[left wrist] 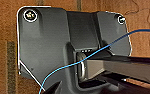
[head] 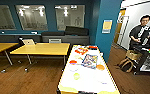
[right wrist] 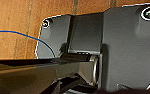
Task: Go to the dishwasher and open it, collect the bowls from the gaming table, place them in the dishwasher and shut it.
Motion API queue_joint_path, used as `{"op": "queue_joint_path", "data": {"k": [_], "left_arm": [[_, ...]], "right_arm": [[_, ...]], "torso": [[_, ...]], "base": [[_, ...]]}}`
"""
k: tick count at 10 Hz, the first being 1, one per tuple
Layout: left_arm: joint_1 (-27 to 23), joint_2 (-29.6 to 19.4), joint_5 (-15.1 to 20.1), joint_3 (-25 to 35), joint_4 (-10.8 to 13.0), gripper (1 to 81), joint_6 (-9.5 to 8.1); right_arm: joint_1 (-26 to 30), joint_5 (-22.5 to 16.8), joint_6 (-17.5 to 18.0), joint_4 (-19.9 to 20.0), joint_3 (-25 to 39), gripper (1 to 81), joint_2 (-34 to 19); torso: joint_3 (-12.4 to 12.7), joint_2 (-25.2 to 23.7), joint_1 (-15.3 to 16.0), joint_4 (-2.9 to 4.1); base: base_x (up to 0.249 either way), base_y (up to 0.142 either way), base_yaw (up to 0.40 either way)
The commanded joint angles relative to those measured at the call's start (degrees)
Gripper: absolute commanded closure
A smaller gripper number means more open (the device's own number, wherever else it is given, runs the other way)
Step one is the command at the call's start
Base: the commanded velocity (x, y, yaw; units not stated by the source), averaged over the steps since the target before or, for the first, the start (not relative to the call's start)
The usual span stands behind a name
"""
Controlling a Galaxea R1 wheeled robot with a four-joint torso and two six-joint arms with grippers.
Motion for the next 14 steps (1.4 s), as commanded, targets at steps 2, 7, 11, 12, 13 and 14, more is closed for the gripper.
{"op": "queue_joint_path", "data": {"k": [2,7,11,12,13,14], "left_arm": [[-1.92,-0.41,3.54,0.50,0.24,1.0,-0.20],[-1.56,-0.41,3.44,0.50,0.41,1.0,-0.11],[-1.48,-0.50,3.44,0.50,0.32,1.0,-0.11],[-1.39,-0.50,3.44,0.50,0.33,1.0,-0.11],[-1.39,-0.50,3.44,0.50,0.32,1.0,-0.11],[-1.39,-0.50,3.44,0.58,0.41,1.0,-0.11]], "right_arm": [[2.11,-2.79,-0.20,-0.70,0.64,1.0,0.17],[2.28,-2.79,0.06,0.09,0.81,1.0,-0.09],[2.28,-2.79,0.24,0.09,4.06,1.0,-2.03],[2.36,-2.79,0.32,0.09,4.76,1.0,-2.47],[2.36,-2.79,0.32,0.09,5.21,1.0,-2.82],[2.36,-2.79,0.41,0.09,5.30,1.0,-2.91]], "torso": [[0.00,0.00,0.00,0.00],[0.02,-0.09,-0.05,0.00],[0.00,-0.05,-0.02,0.00],[0.00,-0.05,-0.02,0.00],[0.00,-0.05,-0.02,0.00],[0.00,-0.05,-0.02,0.00]], "base": [[0.000,0.000,0.000],[0.066,0.000,0.000],[0.158,0.000,0.000],[0.167,0.000,0.000],[0.168,0.000,0.000],[0.167,0.000,0.000]]}}
